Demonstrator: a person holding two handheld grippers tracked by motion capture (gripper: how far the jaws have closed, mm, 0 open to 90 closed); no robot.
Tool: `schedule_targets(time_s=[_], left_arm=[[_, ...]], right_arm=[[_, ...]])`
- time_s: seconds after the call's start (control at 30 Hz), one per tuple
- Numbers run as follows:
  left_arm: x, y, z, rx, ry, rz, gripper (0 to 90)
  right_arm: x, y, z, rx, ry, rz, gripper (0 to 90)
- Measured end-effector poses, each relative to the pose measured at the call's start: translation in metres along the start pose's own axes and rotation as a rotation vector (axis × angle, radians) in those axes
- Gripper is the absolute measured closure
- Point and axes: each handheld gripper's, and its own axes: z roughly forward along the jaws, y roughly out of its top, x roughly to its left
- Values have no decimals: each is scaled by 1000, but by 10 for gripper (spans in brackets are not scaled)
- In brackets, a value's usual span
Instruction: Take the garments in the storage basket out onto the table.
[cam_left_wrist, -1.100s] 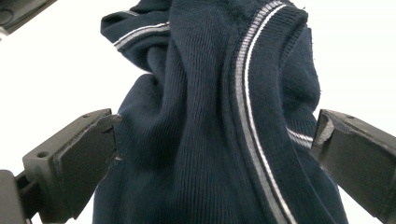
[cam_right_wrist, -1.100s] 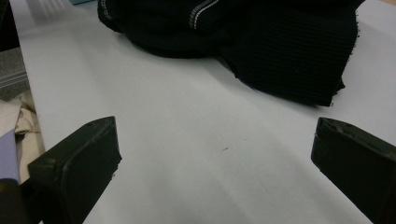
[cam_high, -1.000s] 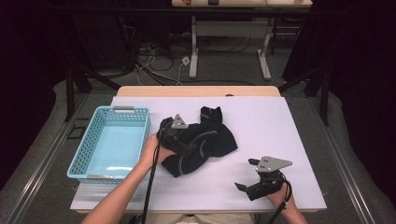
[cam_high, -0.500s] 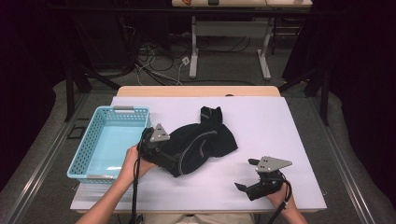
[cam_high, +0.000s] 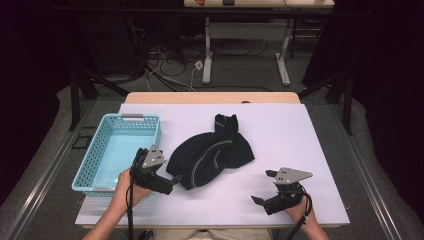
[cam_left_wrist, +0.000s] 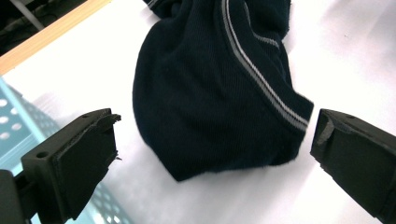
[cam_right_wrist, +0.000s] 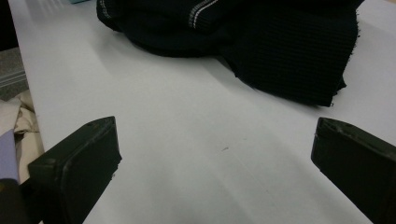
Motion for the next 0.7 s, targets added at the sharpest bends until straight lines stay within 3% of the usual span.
schedule_targets(time_s=[0.17, 0.6, 0.7], left_arm=[[-3, -9, -9, -5, 8, -18, 0], [-14, -32, -27, -26, 43, -13, 0], [-17, -39, -30, -30, 38, -37, 0]], right_arm=[[0, 0, 0, -4, -1, 1, 7], [0, 0, 0, 6, 0, -7, 7], [0, 0, 1, 2, -2, -8, 6]])
